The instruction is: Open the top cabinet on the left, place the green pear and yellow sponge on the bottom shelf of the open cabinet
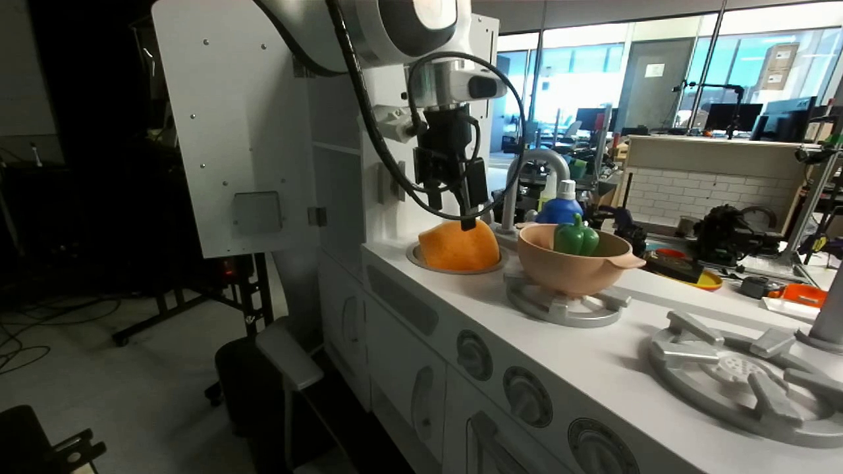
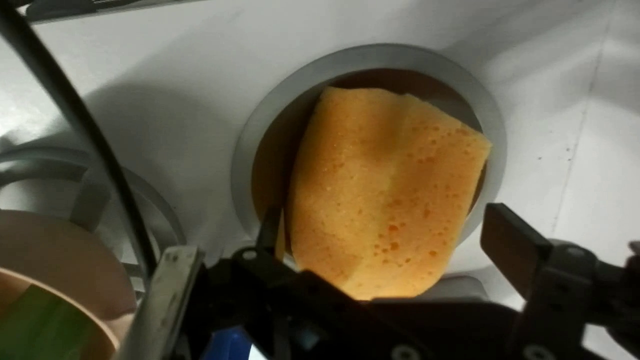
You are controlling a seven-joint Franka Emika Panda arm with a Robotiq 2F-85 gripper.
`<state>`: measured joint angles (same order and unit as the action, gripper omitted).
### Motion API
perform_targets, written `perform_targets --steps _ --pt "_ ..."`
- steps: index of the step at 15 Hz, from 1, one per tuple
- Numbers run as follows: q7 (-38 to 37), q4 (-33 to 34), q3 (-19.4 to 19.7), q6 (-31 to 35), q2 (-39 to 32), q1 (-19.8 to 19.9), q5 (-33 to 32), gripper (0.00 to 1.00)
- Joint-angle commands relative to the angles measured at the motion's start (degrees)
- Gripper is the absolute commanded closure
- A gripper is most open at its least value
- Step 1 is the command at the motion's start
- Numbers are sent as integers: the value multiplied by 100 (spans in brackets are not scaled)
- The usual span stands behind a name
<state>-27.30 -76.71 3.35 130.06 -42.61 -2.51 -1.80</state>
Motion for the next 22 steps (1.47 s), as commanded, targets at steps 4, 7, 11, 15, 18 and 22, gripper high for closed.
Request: perform_targets --steps 4,7,11,15,18,22 --pt "-416 952 206 -55 -754 -61 180 0" --pt "-437 1170 174 -57 -897 -38 204 0" --pt "-386 1237 146 -25 -895 -51 195 0" --pt "-389 1219 126 -57 -838 -111 188 0" --pt "-395 1224 116 -85 -882 -168 179 0" --pt "-384 1274 122 -89 -1012 -200 179 0"
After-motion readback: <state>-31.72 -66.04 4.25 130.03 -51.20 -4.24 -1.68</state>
